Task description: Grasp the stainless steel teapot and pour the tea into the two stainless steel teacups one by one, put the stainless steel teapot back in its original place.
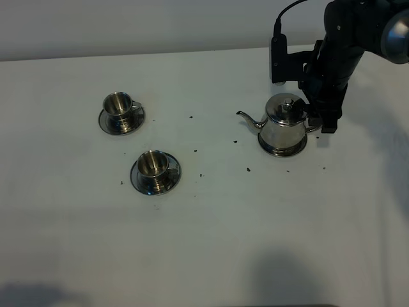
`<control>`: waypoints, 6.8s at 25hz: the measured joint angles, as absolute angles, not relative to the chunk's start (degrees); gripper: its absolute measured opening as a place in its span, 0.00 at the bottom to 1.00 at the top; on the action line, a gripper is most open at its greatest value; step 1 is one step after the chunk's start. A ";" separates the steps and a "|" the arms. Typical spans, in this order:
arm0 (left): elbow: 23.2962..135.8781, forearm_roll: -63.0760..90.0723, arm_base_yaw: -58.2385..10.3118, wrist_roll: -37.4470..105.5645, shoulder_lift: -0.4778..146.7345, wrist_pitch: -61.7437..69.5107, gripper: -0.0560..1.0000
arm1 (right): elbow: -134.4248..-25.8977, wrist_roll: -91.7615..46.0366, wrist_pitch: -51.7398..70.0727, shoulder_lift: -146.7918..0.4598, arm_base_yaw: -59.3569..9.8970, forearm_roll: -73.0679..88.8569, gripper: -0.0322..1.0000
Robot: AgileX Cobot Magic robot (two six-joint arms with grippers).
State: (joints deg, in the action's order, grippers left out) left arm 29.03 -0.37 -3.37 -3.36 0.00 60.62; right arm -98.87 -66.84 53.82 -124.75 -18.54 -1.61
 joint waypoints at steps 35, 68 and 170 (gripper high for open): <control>29.03 -0.37 -3.37 -3.21 0.00 60.62 0.48 | -98.92 -65.80 53.48 -126.67 -20.22 -4.90 0.21; 29.03 -0.37 -3.37 -3.32 0.00 60.62 0.48 | -101.80 -57.99 54.89 -121.61 -22.30 -1.05 0.20; 29.03 -0.37 -3.31 -3.28 0.00 60.62 0.48 | -146.32 -45.49 40.29 -157.52 -44.81 -55.00 0.20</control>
